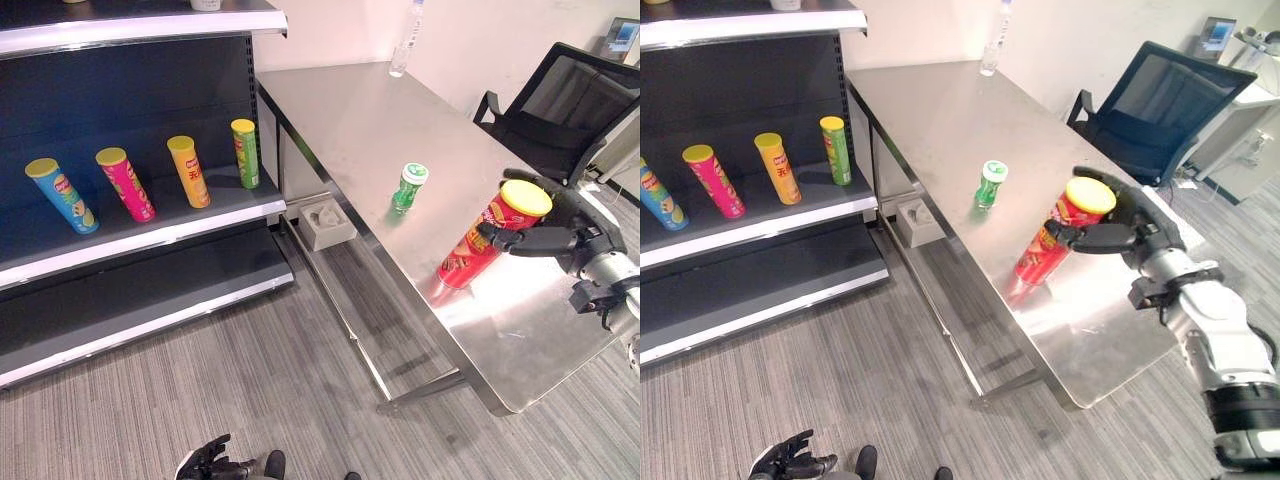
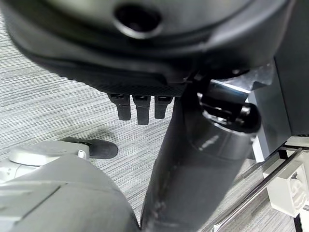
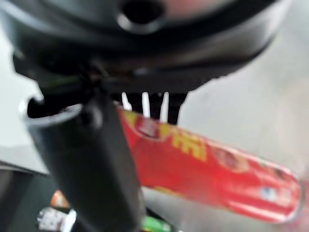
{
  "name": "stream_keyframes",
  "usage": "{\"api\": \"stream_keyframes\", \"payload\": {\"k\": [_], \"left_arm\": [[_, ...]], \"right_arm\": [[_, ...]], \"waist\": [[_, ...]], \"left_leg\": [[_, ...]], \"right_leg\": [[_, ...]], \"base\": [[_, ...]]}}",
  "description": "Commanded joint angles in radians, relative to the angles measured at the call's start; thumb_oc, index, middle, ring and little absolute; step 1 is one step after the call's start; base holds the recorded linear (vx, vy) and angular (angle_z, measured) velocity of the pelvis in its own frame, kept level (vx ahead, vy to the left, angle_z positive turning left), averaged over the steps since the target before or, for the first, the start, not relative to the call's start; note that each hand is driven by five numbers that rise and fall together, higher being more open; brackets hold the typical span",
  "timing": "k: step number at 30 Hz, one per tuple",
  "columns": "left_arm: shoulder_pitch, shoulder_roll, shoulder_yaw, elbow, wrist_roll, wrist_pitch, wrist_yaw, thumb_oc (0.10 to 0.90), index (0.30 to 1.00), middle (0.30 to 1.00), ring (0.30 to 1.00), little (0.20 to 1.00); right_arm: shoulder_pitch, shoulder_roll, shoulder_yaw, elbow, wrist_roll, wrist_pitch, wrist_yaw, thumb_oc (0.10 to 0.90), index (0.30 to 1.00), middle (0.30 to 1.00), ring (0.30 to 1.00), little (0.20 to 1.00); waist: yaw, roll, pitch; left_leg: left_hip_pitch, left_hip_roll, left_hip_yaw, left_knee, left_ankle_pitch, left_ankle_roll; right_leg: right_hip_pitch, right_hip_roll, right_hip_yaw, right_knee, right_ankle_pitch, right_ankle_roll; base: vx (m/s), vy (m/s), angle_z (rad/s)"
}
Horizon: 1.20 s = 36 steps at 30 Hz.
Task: Put the goods on the table back onto the shelves and tidy them up.
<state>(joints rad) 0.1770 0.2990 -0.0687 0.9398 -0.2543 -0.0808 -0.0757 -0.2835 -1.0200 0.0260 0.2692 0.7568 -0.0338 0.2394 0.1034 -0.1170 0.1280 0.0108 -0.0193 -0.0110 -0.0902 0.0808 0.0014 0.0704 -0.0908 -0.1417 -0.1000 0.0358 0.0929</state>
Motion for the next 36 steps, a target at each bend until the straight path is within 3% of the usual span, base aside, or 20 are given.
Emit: {"api": "stream_keyframes", "payload": {"k": [1,12,21,22,24,26,28,32,33,36], "left_arm": [[-0.039,0.044,-0.047,0.009,0.001,-0.014,-0.014,0.8,0.9,0.9,0.9,0.9],[-0.042,0.042,-0.04,0.019,-0.002,-0.015,-0.005,0.8,0.9,0.9,0.9,0.9],[-0.039,0.047,-0.013,-0.012,-0.01,-0.021,0.016,0.8,0.9,0.9,0.9,0.9],[-0.037,0.051,-0.003,-0.027,-0.026,-0.02,0.022,0.8,0.9,0.9,0.9,0.9],[-0.03,0.056,0.015,-0.051,-0.039,-0.017,0.033,0.8,0.9,0.9,0.9,0.9],[-0.028,0.056,0.031,-0.051,-0.054,-0.021,0.049,0.8,0.9,0.9,0.9,0.9],[-0.011,0.049,0.052,-0.057,-0.052,-0.022,0.059,0.8,0.9,0.9,0.9,0.9],[0.003,0.044,0.055,-0.066,-0.039,-0.022,0.075,0.8,0.9,0.9,0.9,0.9],[-0.006,0.042,0.045,-0.072,-0.043,-0.024,0.09,0.8,0.9,0.9,0.9,0.9],[-0.018,0.034,0.039,-0.077,-0.054,-0.02,0.103,0.8,0.9,0.9,0.9,0.9]], "right_arm": [[-0.181,-0.114,-0.006,0.017,0.021,-0.06,0.002,0.4,0.3,0.3,0.3,0.3],[-0.212,-0.101,-0.015,0.024,0.004,-0.08,-0.033,0.4,0.3,0.3,0.3,0.3],[-0.233,-0.007,-0.128,-0.062,-0.033,-0.17,-0.157,0.4,0.3,0.3,0.3,0.3],[-0.249,0.017,-0.137,-0.104,-0.073,-0.194,-0.198,0.4,0.3,0.3,0.3,0.3],[-0.269,0.03,-0.164,-0.17,-0.15,-0.217,-0.255,0.4,0.3,0.3,0.3,0.3],[-0.259,0.026,-0.186,-0.23,-0.254,-0.24,-0.322,0.4,0.3,0.3,0.3,0.3],[-0.249,0.009,-0.243,-0.324,-0.41,-0.252,-0.416,0.4,0.3,0.3,0.3,0.3],[-0.238,0.021,-0.293,-0.438,-0.597,-0.251,-0.508,0.4,0.3,0.3,0.3,0.3],[-0.234,0.0,-0.302,-0.459,-0.682,-0.238,-0.549,0.4,0.3,0.3,0.3,0.3],[-0.224,-0.024,-0.302,-0.475,-0.753,-0.209,-0.569,0.4,0.3,0.3,0.3,0.3]], "waist": [[0.041,-0.031,-0.037],[0.042,-0.034,-0.034],[0.05,-0.011,-0.032],[0.055,0.001,-0.02],[0.06,0.018,-0.007],[0.059,0.014,-0.012],[0.079,-0.004,-0.023],[0.126,-0.021,-0.015],[0.132,-0.014,0.006],[0.112,-0.003,0.017]], "left_leg": [[0.007,0.022,-0.031,0.003,-0.083,-0.061],[0.004,0.021,-0.03,0.003,-0.083,-0.059],[-0.002,0.003,-0.02,0.003,-0.09,-0.035],[-0.008,0.0,-0.018,0.003,-0.085,-0.026],[-0.021,0.005,-0.02,0.003,-0.069,-0.015],[-0.043,-0.003,-0.035,0.003,-0.051,-0.009],[-0.067,-0.025,-0.076,0.004,-0.012,-0.01],[-0.122,-0.035,-0.146,0.015,0.031,-0.048],[-0.169,-0.05,-0.176,0.018,0.063,-0.072],[-0.195,-0.04,-0.158,0.022,0.06,-0.083]], "right_leg": [[0.069,-0.036,-0.061,0.013,-0.056,0.076],[0.064,-0.036,-0.062,0.013,-0.051,0.078],[0.029,-0.057,-0.026,0.013,-0.019,0.099],[0.014,-0.06,-0.018,0.032,-0.005,0.101],[-0.013,-0.047,0.002,0.142,-0.042,0.094],[-0.015,-0.002,0.068,0.219,-0.069,0.089],[0.033,0.057,0.143,0.165,-0.132,0.044],[0.072,0.089,0.115,0.095,-0.173,-0.001],[0.072,0.096,0.064,0.072,-0.172,-0.005],[0.059,0.082,0.008,0.064,-0.159,-0.003]], "base": [[0.0,0.0,0.0],[0.0,0.0,0.0],[-0.03,0.043,-0.06],[-0.2,0.049,-0.29],[-0.23,0.032,-0.3],[-0.17,-0.004,-0.04],[-0.15,-0.052,0.26],[-0.17,-0.112,0.63],[-0.31,-0.021,0.95],[-0.22,0.112,1.13]]}}
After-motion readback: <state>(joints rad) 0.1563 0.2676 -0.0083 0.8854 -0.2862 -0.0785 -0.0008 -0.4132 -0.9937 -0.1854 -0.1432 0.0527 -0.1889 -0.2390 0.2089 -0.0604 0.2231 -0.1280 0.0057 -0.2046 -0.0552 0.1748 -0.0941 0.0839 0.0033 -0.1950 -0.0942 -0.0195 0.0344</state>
